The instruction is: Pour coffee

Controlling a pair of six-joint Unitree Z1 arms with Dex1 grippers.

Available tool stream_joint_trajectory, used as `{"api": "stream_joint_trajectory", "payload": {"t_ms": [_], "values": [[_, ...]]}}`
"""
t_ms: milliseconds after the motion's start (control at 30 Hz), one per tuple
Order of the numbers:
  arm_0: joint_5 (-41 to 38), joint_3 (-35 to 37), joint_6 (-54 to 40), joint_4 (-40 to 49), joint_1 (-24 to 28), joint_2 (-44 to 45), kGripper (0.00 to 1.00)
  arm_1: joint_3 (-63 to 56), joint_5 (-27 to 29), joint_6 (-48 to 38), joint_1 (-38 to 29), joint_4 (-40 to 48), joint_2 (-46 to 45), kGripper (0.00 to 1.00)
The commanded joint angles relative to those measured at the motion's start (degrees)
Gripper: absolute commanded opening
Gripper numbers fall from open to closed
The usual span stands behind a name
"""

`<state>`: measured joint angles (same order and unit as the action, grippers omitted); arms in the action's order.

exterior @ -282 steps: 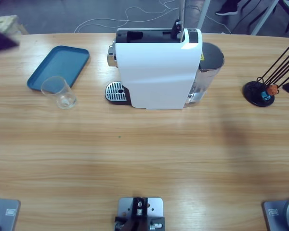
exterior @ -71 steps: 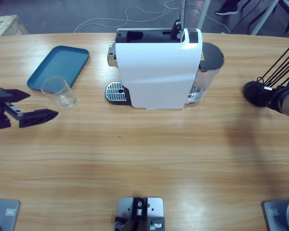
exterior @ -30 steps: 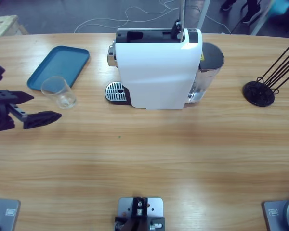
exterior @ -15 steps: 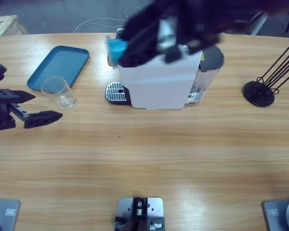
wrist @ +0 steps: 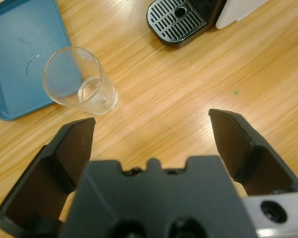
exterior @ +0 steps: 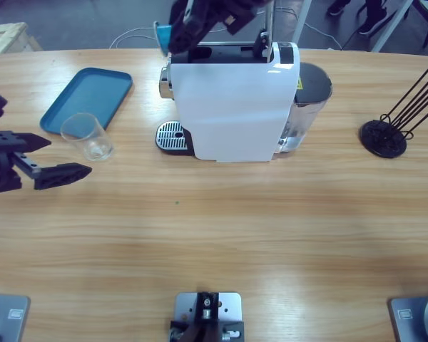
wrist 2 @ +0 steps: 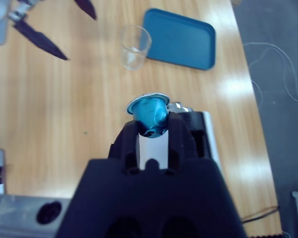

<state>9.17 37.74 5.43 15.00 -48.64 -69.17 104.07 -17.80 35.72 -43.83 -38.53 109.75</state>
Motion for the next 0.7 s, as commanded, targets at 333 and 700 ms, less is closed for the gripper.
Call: {"api": "stream_joint_trajectory", "payload": {"t_ms": [333,700], "values": [[-0.7,-1.4,-0.7,-0.6,0.4,2.1,0.991,0.2,4.8,0.7,1.7,-1.1,5.7,0.000],[-0.7,-1.9,-0.7,-1.1,0.4,2.8,0.991,2.3,8.6,0.0,2.1,-1.2,6.6,0.000]]}}
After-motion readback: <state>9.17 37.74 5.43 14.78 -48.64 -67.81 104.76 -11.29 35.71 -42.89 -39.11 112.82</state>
